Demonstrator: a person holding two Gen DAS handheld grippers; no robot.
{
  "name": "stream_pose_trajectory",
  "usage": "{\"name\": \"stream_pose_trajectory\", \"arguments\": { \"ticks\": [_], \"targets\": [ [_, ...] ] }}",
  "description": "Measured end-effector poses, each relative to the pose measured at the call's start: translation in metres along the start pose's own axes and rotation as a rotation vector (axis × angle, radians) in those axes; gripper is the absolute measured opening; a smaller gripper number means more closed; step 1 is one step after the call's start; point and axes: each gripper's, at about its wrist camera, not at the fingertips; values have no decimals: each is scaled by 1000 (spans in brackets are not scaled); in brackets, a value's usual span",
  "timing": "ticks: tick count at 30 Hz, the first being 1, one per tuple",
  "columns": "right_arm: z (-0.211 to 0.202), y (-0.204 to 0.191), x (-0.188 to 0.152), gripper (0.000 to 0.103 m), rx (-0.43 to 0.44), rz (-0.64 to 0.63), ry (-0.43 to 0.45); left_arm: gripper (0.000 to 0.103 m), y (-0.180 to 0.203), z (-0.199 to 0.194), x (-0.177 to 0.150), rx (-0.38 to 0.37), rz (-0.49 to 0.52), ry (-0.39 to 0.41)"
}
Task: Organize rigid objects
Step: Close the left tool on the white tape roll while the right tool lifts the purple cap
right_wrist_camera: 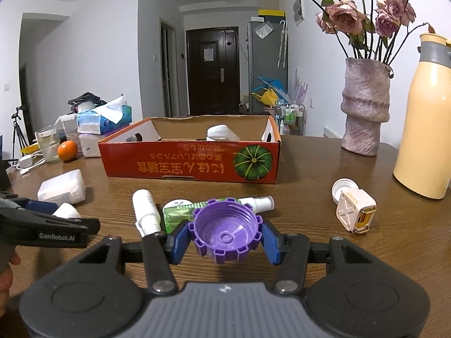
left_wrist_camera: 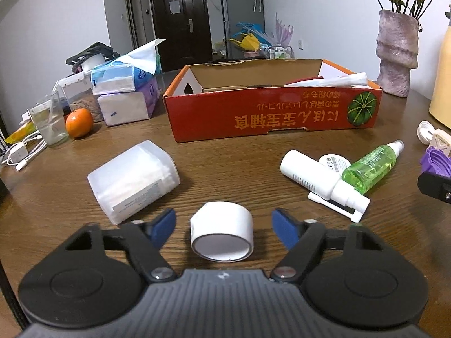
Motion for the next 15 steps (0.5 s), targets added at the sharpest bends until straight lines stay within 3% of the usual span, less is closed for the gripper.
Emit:
{"name": "stream_pose_trajectory", "arguments": {
  "ticks": [5, 15],
  "targets": [
    [-2, -2, -1, 53, -7, -12, 8, 46, -1, 2, -1, -16, -1, -15],
    [-7, -3, -1, 53, -29, -12, 29, 45, 0, -3, 1, -17, 8, 5]
  ]
}}
Point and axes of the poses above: each gripper's, at about its wrist camera, not at the fingertips, and z roughly the way its jaws point, y to its right, x to its top, and after that the axes turned 8 degrees about y, right-handed
